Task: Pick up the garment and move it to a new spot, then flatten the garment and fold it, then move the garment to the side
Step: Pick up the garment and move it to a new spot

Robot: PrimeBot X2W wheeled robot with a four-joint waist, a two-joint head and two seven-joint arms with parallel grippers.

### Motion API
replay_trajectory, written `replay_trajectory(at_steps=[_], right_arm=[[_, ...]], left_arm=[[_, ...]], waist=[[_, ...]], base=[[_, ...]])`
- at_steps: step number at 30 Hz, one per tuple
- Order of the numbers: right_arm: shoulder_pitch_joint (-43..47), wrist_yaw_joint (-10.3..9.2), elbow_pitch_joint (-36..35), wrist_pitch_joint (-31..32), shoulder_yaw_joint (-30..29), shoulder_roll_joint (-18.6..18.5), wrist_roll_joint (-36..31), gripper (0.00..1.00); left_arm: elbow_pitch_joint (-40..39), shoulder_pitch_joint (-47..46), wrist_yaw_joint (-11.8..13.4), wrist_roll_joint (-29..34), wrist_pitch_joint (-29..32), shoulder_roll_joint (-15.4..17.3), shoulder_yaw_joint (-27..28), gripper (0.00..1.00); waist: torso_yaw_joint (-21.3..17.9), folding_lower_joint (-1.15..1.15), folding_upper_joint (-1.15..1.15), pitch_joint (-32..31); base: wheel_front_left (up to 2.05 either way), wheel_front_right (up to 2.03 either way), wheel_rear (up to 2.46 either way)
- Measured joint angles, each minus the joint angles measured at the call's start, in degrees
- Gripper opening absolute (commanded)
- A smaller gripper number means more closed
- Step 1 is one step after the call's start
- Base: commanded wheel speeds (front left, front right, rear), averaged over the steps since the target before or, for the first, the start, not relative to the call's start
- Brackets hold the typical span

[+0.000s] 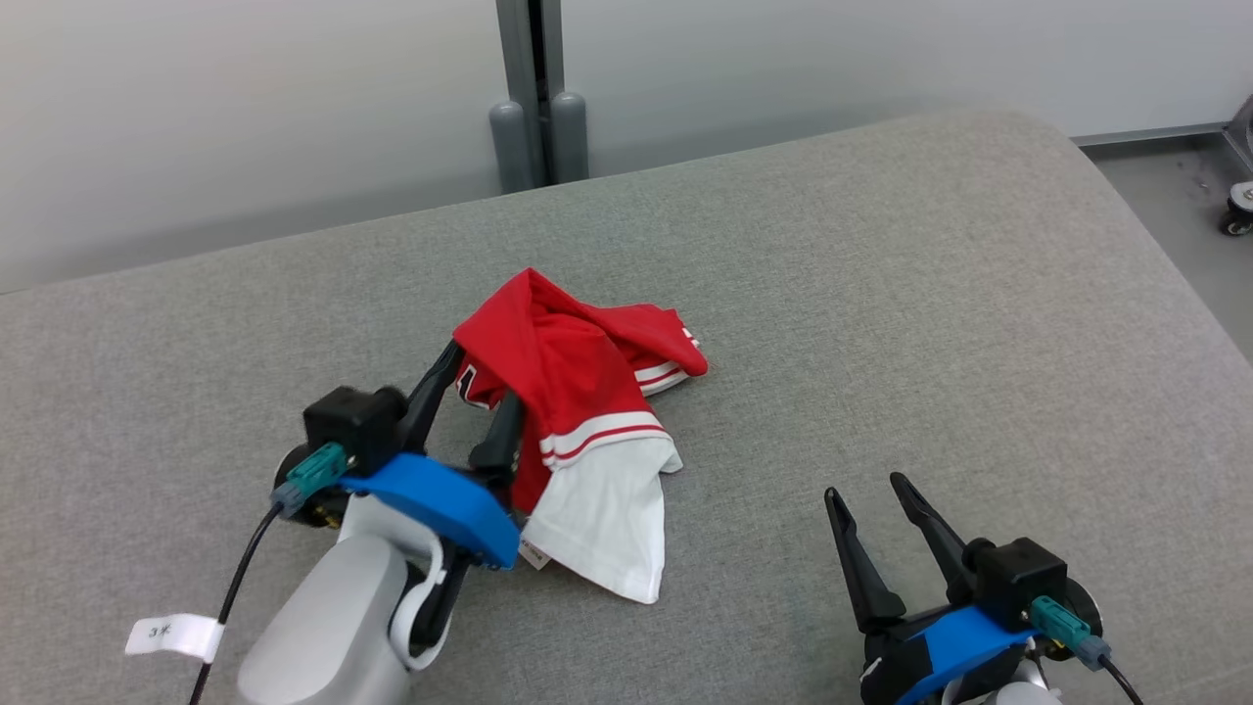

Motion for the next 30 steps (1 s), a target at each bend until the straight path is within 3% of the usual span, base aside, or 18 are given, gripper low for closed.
replay_trajectory(at_steps=[4, 12, 21, 30], right_arm=[[0.1, 0.0, -0.1, 0.0, -0.5, 0.0, -0.1, 1.0], [0.6, 0.0, -0.5, 0.0, -3.2, 0.0, 0.7, 1.0], [3.7, 0.0, 0.6, 0.0, -3.3, 0.0, 1.8, 1.0], [4.3, 0.0, 1.2, 0.0, -2.4, 0.0, 0.9, 1.0]], left_arm=[[1.3, 4.1, 1.8, 3.7, 0.0, 1.9, 5.8, 1.0], [0.2, 13.7, 2.4, 9.9, 0.0, 3.6, 16.8, 1.0], [-5.7, 25.1, 1.5, 16.8, 0.0, -1.0, 24.7, 1.0], [-7.6, 28.6, 0.4, 21.0, 0.0, -4.1, 24.9, 1.0]], waist=[[1.6, 0.0, 0.0, -0.8], [5.9, 0.0, 0.0, -3.5], [8.9, 0.0, 0.0, -6.6], [10.4, 0.0, 0.0, -6.5]], base=[[0.0, 0.0, 0.0], [0.0, 0.0, 0.0], [0.0, 0.0, 0.0], [0.0, 0.0, 0.0]])
